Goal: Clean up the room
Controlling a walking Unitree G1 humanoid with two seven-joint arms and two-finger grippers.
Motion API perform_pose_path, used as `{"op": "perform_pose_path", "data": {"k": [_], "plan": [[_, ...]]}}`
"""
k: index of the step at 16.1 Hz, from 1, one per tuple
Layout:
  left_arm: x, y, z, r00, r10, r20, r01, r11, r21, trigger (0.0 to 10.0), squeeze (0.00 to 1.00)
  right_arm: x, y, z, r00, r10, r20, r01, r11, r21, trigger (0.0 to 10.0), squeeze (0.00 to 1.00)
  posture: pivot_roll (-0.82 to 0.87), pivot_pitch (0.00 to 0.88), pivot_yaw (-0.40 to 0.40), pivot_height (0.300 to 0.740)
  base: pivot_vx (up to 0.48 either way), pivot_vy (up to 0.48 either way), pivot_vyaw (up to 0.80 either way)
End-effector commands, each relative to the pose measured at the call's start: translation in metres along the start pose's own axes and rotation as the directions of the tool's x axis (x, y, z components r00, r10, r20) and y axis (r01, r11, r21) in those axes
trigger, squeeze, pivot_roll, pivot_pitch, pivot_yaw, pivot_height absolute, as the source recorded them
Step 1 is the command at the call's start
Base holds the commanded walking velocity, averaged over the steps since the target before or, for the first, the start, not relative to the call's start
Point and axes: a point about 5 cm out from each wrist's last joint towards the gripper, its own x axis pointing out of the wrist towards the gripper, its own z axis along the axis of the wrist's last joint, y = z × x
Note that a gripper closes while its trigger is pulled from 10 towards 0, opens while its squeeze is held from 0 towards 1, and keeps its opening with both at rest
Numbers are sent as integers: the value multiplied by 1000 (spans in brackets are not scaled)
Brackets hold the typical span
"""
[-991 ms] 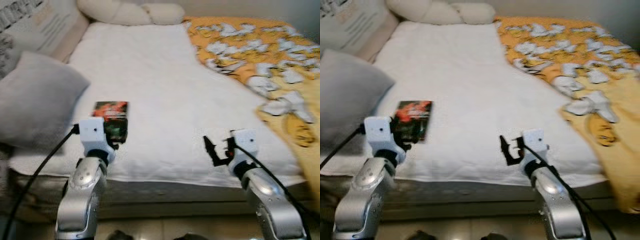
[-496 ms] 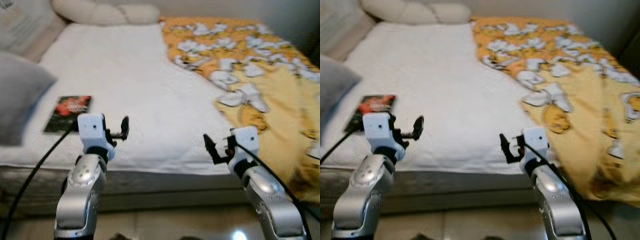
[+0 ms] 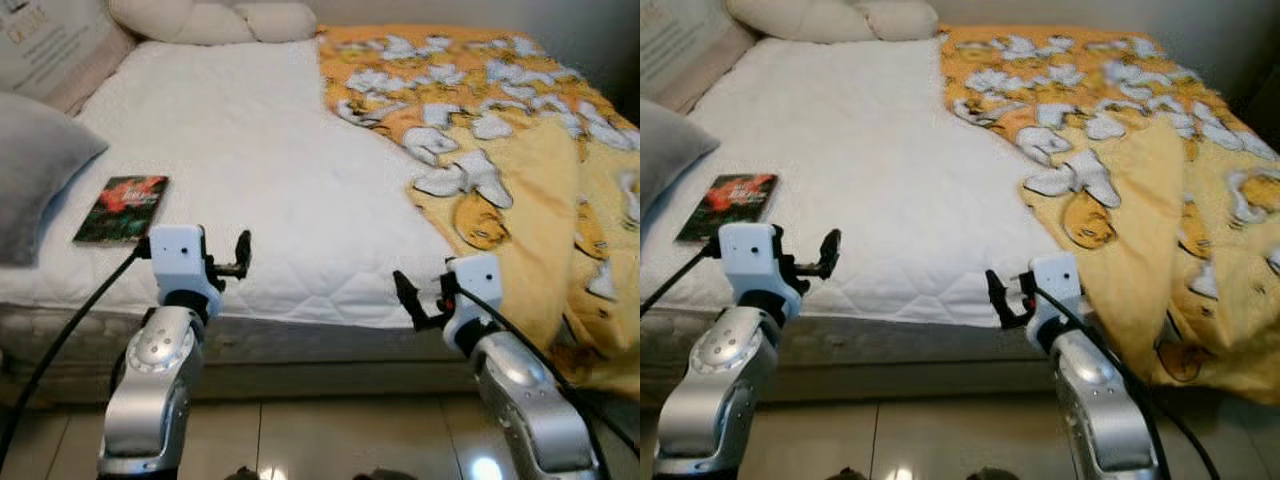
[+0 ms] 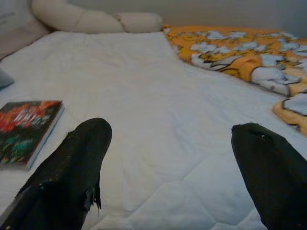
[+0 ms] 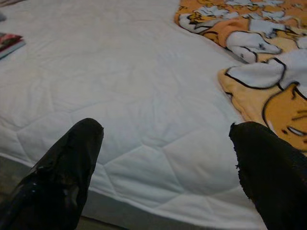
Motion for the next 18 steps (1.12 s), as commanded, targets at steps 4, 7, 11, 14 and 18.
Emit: {"op": "perform_pose_path", "data": {"k": [4,7,11,14,18], "plan": [[1,-4,5,999,-31,19,32,999,-7,10000,847,1,-5,0,1000,-23,-5,23,1000,-5,10000,0,-51,22,8,740,381,0,-681],[0,-4,4,999,-30,18,30,1000,-7,10000,847,3,-3,0,1000,-2,-9,2,999,-34,10000,0,-47,12,1,740,381,0,0],[-2,-4,1,1000,-21,14,21,1000,-12,10000,847,5,4,-1,996,79,-32,-82,992,-92,10000,0,-48,0,-7,740,384,0,0],[-3,-4,1,1000,-19,16,20,1000,-10,10000,847,5,12,-3,989,139,-51,-145,979,-140,10000,0,-44,0,-13,740,387,0,694],[-7,-5,-1,999,-31,11,31,1000,8,10000,847,6,12,-6,990,127,-54,-133,985,-106,10000,0,-41,0,-13,740,385,0,136]]}}
